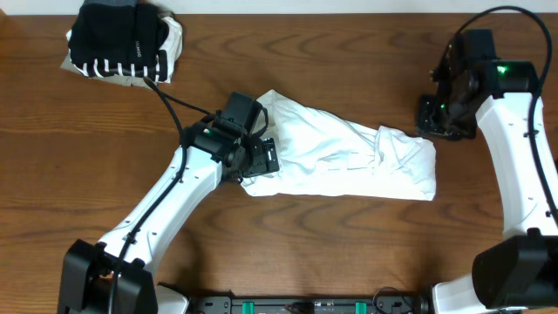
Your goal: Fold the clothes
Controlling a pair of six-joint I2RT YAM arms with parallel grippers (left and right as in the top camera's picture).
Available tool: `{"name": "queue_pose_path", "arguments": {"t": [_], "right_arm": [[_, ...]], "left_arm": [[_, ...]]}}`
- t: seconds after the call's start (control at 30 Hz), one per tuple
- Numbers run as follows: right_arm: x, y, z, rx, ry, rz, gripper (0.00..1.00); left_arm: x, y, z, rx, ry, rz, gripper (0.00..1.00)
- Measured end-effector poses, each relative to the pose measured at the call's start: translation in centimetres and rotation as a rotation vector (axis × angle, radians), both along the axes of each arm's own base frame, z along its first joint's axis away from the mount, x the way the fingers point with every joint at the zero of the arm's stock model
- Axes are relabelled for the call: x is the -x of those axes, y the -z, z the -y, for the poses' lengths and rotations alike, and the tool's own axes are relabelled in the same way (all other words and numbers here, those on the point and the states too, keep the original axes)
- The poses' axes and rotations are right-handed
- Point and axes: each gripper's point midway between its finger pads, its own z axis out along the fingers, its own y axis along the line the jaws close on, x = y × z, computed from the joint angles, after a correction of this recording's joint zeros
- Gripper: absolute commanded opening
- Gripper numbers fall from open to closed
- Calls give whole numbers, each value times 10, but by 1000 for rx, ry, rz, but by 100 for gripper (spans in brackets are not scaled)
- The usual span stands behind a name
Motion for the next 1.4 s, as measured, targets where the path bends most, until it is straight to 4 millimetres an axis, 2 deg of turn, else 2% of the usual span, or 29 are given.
{"name": "queue_pose_path", "arguments": {"t": [0.03,0.13,0.37,0.5,0.73,0.93,1.07,1.23,1.33,1.4], "right_arm": [[1,4,2,-2,4,-5,2],[1,26,2,-37,17,-16,1],[0,86,-31,-227,-20,14,1],[5,111,-42,-300,-17,30,1],[35,140,-56,-386,6,-40,1],[57,158,-58,-398,30,-95,1],[64,163,-57,-397,41,-113,1],[66,159,-57,-393,49,-135,1],[64,142,-55,-384,46,-149,5],[56,118,-51,-356,42,-122,19]], "left_arm": [[0,0,0,0,0,0,98],[0,0,0,0,0,0,98],[1,1,0,-1,0,-2,98],[2,1,-1,-3,0,-6,98],[1,1,-1,-2,0,-5,98],[1,1,0,-1,0,-3,98],[1,1,0,-1,0,-3,98],[1,1,0,-2,0,-4,98],[1,1,0,-1,0,-4,98],[1,1,0,-1,0,-4,98]]}}
